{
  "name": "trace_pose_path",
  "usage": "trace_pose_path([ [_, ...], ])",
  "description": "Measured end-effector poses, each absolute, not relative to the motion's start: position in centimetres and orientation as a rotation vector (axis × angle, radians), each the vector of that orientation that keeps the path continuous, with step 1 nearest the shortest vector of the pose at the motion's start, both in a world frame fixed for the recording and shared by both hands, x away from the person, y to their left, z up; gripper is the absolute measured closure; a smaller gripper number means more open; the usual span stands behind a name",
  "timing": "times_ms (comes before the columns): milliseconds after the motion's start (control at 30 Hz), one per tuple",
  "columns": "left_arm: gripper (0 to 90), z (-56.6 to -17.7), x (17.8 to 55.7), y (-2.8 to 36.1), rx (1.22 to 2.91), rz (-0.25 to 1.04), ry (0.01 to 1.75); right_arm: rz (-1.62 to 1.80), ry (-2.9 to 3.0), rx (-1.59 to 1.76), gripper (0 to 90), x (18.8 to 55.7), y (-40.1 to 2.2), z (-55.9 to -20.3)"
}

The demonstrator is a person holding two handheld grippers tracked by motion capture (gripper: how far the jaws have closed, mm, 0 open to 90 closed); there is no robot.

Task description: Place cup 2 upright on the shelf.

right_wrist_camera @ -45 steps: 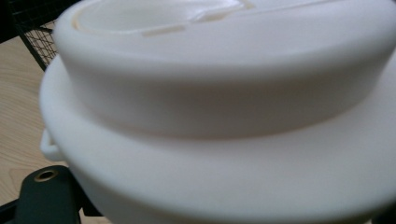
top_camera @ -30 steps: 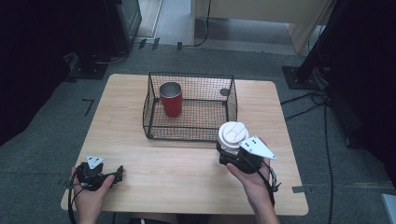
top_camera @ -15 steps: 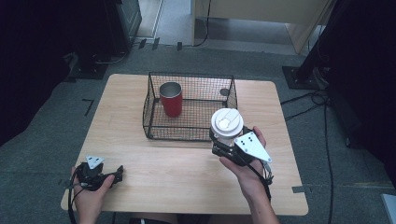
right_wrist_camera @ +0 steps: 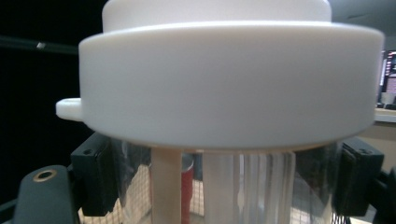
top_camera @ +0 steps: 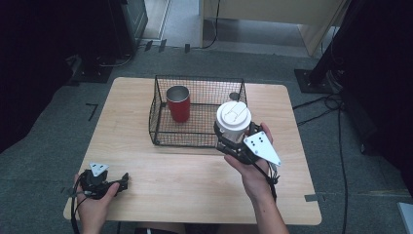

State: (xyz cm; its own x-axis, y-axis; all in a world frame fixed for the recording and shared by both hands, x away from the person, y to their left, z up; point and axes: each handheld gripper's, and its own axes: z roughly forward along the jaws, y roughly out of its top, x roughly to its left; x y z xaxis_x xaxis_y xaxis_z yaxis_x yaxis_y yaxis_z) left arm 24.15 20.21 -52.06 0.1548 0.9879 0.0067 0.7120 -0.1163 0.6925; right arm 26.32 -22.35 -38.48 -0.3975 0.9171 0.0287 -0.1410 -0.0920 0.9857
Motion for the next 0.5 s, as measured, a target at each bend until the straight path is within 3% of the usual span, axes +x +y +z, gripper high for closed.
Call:
trace_pose_path([
  [500,0.1,-52.1,24.2,20.2,1.89,0.657,1.613,1.654,1.28,0.92,16.0,29.7,-21.8,-36.4],
])
